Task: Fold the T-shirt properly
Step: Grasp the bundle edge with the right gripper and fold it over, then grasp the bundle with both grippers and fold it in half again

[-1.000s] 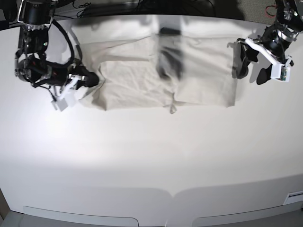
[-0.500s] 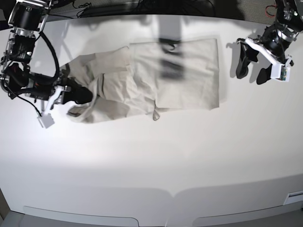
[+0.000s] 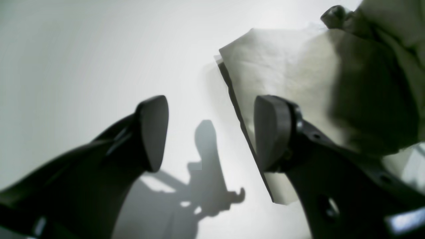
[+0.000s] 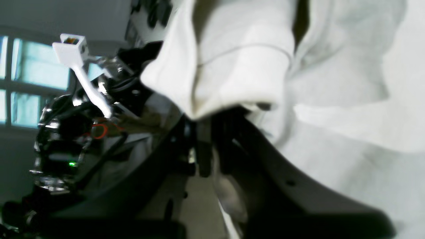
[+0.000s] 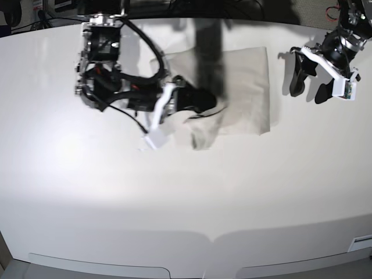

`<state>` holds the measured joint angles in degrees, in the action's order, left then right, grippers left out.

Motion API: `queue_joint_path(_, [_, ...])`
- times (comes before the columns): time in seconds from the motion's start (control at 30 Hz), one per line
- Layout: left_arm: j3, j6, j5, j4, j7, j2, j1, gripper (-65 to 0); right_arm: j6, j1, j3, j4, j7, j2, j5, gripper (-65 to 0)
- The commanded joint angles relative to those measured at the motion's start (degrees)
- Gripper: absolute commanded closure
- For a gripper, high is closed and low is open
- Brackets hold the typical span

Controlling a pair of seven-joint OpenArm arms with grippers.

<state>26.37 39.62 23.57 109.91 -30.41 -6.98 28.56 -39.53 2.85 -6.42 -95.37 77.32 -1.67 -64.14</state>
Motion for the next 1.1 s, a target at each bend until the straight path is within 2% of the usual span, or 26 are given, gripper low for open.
queue_joint_path(0.0, [0.3, 0.4, 0.9, 1.2, 1.3, -0.5, 0.0, -39.5, -0.3, -0.9, 1.0, -1.2, -1.6, -1.4, -1.2, 0.0])
queue_joint_path(0.17, [0.3, 0.4, 0.9, 1.2, 1.3, -0.5, 0.0, -39.5, -0.3, -0.9, 6.0, -1.2, -5.5, -7.0, 6.8, 0.0])
queue_joint_path(0.3, [0.3, 0.4, 0.9, 1.2, 1.3, -0.5, 0.0, -39.5, 1.1, -0.9, 10.3, -1.2, -9.1, -7.3, 14.6, 0.0])
queue_joint_path(0.47, [0.3, 0.4, 0.9, 1.2, 1.3, -0.5, 0.0, -39.5, 3.1, -0.9, 15.2, -0.6, -12.6, -7.3, 20.5, 0.0])
queue_joint_path(0.6, [0.3, 0.4, 0.9, 1.2, 1.3, -0.5, 0.0, -39.5, 3.1, -0.9, 17.6, -0.6, -12.8, -7.3, 20.7, 0.0])
queue_joint_path(0.63, [0.3, 0.4, 0.9, 1.2, 1.3, -0.5, 0.0, -39.5, 3.1, -0.9, 18.1, -0.6, -12.9, -7.3, 20.6, -2.3])
queue_joint_path(0.73, [0.3, 0.4, 0.9, 1.2, 1.3, -0.5, 0.0, -39.5, 3.1, -0.9, 20.0, -0.6, -13.2, -7.3, 19.7, -20.5])
queue_joint_path(0.8, [0.3, 0.4, 0.9, 1.2, 1.3, -0.5, 0.0, -39.5, 3.1, -0.9, 21.1, -0.6, -14.1, -7.3, 18.4, -26.9])
queue_joint_path(1.07, [0.3, 0.4, 0.9, 1.2, 1.3, -0.5, 0.0, -39.5, 3.1, -1.6, 21.7, -0.6, -17.6, -7.3, 11.3, -28.2])
